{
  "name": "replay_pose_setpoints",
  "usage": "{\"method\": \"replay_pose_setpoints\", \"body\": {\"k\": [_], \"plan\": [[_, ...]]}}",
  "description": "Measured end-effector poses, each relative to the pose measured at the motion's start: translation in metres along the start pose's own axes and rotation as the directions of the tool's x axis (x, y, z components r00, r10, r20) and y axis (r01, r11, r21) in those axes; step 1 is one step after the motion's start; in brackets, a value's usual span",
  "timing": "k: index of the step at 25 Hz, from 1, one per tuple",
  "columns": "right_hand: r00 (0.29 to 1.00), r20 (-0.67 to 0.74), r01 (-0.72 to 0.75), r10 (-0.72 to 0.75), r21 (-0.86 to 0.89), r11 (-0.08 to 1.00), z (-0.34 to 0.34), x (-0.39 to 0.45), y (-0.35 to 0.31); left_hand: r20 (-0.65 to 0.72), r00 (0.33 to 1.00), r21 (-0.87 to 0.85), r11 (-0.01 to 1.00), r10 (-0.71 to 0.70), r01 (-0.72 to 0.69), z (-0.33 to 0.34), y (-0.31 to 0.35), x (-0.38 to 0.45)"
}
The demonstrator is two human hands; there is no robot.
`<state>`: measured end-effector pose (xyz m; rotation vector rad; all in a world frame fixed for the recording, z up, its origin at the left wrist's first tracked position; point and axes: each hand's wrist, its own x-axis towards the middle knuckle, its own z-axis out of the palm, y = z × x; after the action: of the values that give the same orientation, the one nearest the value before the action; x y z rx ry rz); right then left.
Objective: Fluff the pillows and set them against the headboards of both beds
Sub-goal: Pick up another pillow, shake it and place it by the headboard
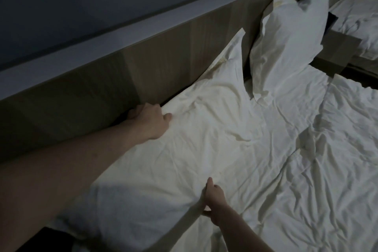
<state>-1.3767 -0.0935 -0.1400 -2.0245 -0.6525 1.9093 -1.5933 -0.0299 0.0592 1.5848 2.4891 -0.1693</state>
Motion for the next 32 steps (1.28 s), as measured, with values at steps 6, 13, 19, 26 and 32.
{"method": "replay_pose_setpoints", "body": {"k": [6,13,19,26,32], "plan": [[0.962,-0.192,0.195,-0.197,-0.029,0.980,0.018,-0.014,0.017,-0.203,0.977,-0.069,0.995,0.062,-0.078,-0.028,-0.024,-0.021],[0.964,-0.208,0.137,-0.165,-0.139,0.981,0.033,-0.012,0.034,-0.170,0.982,0.111,0.992,0.081,-0.062,-0.004,-0.045,-0.045],[0.998,0.067,-0.009,0.008,0.007,1.000,0.033,-0.043,0.066,-0.088,0.995,0.239,0.971,0.047,-0.025,-0.003,-0.093,-0.085],[0.994,-0.027,0.103,-0.106,-0.085,0.991,0.063,-0.057,0.083,-0.266,0.961,0.220,0.975,0.079,-0.020,-0.053,-0.112,-0.094],[0.999,0.014,0.052,-0.051,-0.091,0.994,0.057,-0.065,0.091,-0.157,0.984,0.336,0.941,0.084,-0.027,-0.040,-0.108,-0.106]]}}
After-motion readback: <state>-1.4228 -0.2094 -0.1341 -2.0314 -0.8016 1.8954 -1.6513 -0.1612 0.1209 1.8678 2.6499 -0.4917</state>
